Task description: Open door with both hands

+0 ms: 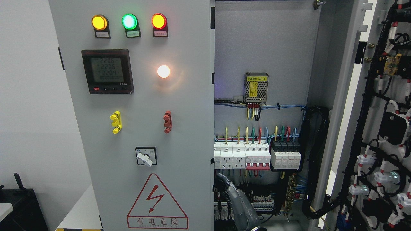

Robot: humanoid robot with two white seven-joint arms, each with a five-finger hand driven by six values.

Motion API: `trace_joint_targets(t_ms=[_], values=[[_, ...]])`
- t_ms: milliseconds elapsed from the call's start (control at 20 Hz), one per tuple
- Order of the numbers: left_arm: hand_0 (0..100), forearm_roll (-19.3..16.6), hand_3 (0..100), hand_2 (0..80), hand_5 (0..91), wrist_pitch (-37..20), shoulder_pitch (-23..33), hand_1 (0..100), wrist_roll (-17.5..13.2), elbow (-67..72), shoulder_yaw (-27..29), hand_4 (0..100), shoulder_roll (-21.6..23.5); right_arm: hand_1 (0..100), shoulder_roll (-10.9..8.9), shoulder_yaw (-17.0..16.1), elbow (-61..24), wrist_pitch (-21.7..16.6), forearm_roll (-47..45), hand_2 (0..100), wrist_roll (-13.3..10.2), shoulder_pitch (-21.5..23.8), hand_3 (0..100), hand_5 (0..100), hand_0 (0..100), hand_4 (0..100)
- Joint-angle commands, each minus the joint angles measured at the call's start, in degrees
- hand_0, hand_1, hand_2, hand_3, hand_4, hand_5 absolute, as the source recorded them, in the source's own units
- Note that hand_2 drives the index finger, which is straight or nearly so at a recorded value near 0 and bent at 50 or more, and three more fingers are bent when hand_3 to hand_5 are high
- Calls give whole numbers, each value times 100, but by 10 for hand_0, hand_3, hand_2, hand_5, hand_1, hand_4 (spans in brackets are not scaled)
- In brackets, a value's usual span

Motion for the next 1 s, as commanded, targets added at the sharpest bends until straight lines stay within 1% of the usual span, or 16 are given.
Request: trace_joint_targets(t_ms=[0,351,802,952], values=[[0,0,0,0,0,0,0,0,-7,0,4,42,1,0,-133,48,170,3,-3,0,5,-90,0,0,0,0],[0,0,0,0,0,0,0,0,2,0,4,42,1,0,-142,65,275,12,-284,0,5,-160,0,0,0,0],[0,0,0,0,0,0,0,0,2,0,-4,42,1,0,-142,65,275,12,-380,0,49,-213,0,0,0,0],[0,0,0,0,0,0,0,0,2,0,4,42,1,0,-142,135,275,29,-565,0,49,-222,0,0,0,0]])
